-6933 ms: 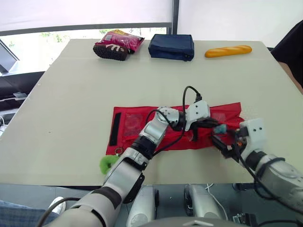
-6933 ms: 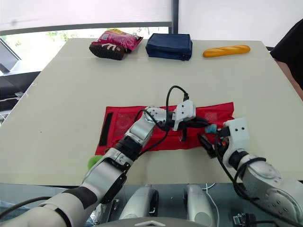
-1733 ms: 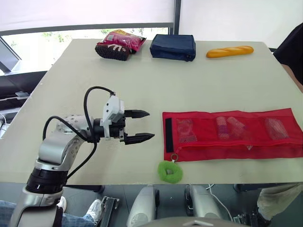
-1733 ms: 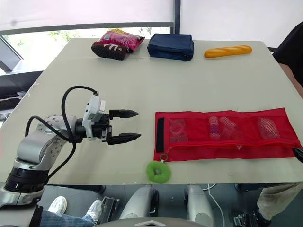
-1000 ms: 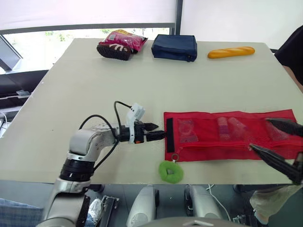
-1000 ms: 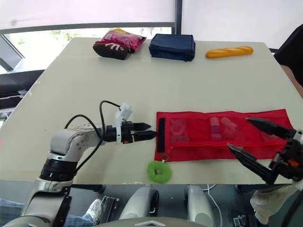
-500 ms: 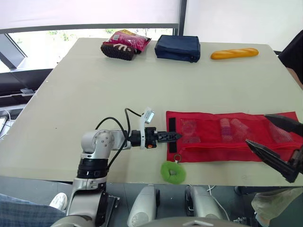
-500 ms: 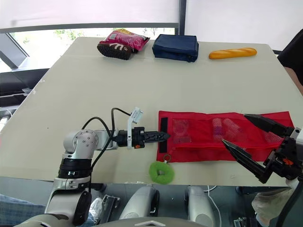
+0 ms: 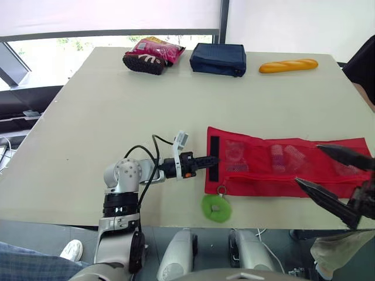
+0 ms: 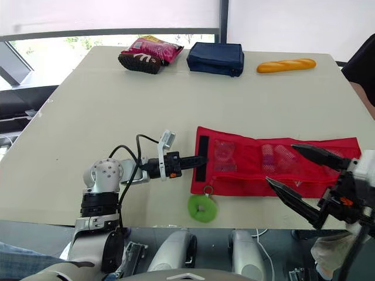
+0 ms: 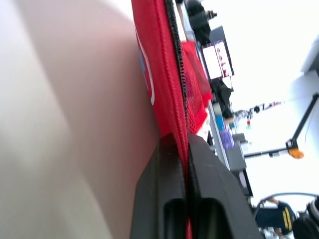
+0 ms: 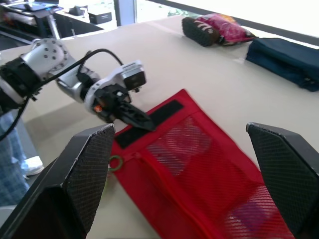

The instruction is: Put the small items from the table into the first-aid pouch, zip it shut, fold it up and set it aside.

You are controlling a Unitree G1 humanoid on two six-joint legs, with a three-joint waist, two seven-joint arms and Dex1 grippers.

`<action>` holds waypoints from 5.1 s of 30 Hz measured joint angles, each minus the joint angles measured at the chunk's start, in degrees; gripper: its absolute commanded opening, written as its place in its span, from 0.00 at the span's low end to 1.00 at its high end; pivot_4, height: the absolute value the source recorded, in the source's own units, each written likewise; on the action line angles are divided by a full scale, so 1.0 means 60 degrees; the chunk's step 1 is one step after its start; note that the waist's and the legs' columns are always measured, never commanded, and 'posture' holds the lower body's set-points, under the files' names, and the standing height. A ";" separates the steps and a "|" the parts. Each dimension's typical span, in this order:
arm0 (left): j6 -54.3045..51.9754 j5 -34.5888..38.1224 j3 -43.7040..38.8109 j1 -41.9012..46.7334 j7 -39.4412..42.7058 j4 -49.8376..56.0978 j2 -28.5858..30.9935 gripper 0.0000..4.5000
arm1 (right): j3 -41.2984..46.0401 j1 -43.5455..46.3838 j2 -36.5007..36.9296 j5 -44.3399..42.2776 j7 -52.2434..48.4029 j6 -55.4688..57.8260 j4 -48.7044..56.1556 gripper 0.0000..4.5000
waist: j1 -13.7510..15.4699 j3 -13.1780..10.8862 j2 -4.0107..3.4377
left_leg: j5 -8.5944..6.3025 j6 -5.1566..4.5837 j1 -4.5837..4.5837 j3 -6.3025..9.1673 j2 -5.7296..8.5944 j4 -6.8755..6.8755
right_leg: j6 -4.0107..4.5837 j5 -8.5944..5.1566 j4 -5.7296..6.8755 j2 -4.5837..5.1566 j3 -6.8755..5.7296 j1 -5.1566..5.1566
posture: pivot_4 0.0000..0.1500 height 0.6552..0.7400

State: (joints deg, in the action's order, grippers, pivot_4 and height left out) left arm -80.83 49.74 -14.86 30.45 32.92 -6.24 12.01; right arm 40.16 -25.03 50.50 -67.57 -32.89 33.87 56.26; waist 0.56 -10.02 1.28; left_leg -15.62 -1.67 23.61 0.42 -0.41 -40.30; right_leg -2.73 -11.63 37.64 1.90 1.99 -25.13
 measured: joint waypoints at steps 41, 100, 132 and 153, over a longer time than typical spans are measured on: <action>0.3253 -0.1845 0.1173 0.1248 0.0967 -0.2532 0.0573 0.00 | -1.1261 0.6346 -0.1881 0.9383 -0.0972 0.0197 -0.4211 0.02 | -0.0235 0.0014 0.0015 | 0.0002 0.0003 -0.0016 0.0032 0.0001 0.0001 | -0.0008 0.0041 0.0018 -0.0001 -0.0018 -0.0003 | 1.00 0.65; 0.5508 -0.3292 0.1423 0.0390 0.3040 -0.3398 0.4721 0.00 | 0.0586 0.1606 -0.2511 0.4608 0.0628 0.0858 -0.5415 0.99 | -0.0410 0.0008 0.0003 | -0.0001 0.0001 -0.0051 -0.0030 -0.0036 0.0042 | -0.0004 0.0000 0.0024 -0.0024 0.0062 -0.0015 | 1.00 0.65; 0.7631 -0.1592 0.1252 0.1333 0.8448 0.1321 0.6651 1.00 | -0.2692 0.2750 -0.3604 0.4923 0.1796 0.1231 -0.5895 1.00 | -0.0246 -0.0017 -0.0016 | 0.0000 0.0000 0.0014 -0.0061 -0.0031 0.0034 | -0.0001 0.0000 0.0013 -0.0019 0.0058 -0.0058 | 1.00 0.65; 0.7143 -0.0667 0.1231 0.1046 0.8221 0.2469 0.6312 1.00 | -0.2832 0.4493 -0.5915 0.4400 0.3390 0.1651 -0.6510 0.31 | -0.0480 -0.0019 -0.0012 | 0.0000 0.0000 0.0009 -0.0039 -0.0036 0.0026 | -0.0010 0.0007 0.0026 -0.0051 0.0061 -0.0061 | 1.00 0.65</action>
State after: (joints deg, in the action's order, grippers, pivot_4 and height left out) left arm -37.97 45.75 -7.47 36.72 82.24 8.58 49.88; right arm 23.17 1.93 15.01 -41.17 -12.55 43.78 17.20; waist -2.32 -10.13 1.21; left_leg -15.62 -1.67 23.67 0.19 -0.62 -40.14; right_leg -2.80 -11.59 37.80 1.59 2.36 -25.50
